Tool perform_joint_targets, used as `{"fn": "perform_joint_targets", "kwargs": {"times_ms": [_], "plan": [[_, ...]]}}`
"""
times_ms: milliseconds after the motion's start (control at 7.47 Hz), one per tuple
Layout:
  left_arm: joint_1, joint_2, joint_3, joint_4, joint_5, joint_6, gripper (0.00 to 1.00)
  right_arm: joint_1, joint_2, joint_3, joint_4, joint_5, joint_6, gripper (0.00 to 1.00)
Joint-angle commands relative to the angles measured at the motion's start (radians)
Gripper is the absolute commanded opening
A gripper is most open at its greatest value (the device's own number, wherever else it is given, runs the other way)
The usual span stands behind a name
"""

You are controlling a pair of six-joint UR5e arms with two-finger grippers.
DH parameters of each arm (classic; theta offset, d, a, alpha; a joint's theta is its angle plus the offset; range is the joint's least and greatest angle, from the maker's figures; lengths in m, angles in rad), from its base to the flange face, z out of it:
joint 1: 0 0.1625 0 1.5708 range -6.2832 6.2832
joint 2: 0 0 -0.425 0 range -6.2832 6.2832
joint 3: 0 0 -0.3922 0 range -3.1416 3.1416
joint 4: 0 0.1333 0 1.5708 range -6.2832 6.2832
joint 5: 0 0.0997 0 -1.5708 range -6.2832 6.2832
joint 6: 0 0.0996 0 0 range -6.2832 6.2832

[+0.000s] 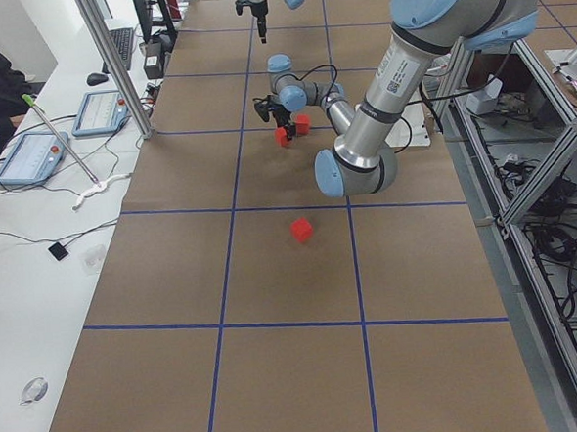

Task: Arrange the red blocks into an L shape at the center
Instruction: 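Grasp the center red cube with the left gripper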

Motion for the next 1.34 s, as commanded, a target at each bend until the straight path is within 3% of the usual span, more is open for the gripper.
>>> {"fn": "perform_joint_targets", "kwargs": {"times_ms": [0,134,401,1204], "plan": [[-0.020,-0.011,-0.005,0.002,0.002,0.040,0.00,0.000,-0.003,-0.003,0.000,0.000,-0.003,1.00],[-0.028,-0.021,-0.008,0.011,0.002,0.235,0.00,0.000,-0.001,-0.003,0.001,-0.001,-0.003,1.00],[-0.025,-0.037,-0.001,0.013,0.005,0.405,0.00,0.000,-0.004,-0.001,0.001,0.000,0.001,1.00],[0.007,-0.156,0.126,0.047,0.020,0.669,0.00,-0.002,-0.004,-0.003,0.001,-0.002,0.004,1.00]]}}
